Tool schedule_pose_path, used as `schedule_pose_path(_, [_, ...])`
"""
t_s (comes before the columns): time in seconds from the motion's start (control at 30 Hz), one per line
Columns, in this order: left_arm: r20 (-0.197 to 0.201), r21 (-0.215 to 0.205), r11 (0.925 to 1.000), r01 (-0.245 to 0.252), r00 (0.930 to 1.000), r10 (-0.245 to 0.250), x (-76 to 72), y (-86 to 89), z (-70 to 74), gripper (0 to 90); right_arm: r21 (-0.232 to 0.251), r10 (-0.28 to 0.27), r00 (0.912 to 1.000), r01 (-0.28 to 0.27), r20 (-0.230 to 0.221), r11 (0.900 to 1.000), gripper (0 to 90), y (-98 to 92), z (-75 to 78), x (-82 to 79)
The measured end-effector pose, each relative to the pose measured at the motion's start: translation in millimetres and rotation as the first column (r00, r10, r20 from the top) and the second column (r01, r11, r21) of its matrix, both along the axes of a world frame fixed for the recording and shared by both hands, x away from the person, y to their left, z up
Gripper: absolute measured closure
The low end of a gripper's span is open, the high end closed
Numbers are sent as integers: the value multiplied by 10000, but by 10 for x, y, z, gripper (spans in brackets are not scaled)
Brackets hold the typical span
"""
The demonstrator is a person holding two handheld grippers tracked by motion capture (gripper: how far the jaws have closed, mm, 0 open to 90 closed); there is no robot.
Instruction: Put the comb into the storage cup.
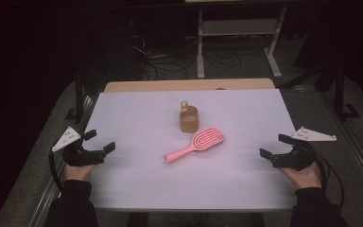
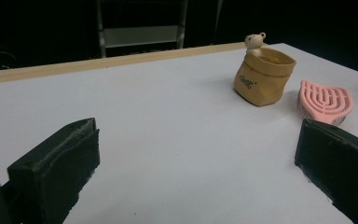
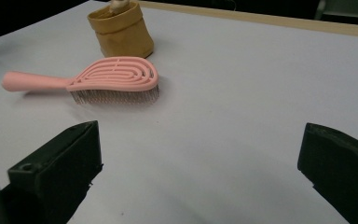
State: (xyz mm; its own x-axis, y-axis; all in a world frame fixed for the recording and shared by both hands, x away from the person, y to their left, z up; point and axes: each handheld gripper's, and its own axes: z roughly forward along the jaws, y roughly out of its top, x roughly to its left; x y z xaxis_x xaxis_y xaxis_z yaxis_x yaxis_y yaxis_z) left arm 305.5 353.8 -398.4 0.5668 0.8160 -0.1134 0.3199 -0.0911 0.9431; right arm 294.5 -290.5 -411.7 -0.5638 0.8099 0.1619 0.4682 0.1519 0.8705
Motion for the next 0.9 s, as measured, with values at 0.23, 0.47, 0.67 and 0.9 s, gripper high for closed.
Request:
schedule_pose_path(0.23, [-15, -97, 9999, -49, 10000, 49, -30, 8, -2, 0, 42, -85, 9998, 84, 174, 10000, 0, -15, 17, -44])
schedule_pose_path(0.47, [-55, 152, 9999, -16, 10000, 17, -32, -27, -1, 0, 32, -70, 9997, 69, 227, 10000, 0, -33, 10, -44])
schedule_pose_path(0.67, [-163, 183, 9998, -48, 9999, 51, -27, -35, -20, 0, -114, -102, 9996, 105, 276, 9999, 0, -20, 11, -33])
schedule_pose_path(0.9, [-293, 65, 9999, 120, 9995, -118, 3, -65, 28, 0, -202, -133, 9996, 138, 248, 9997, 0, 5, 8, -46])
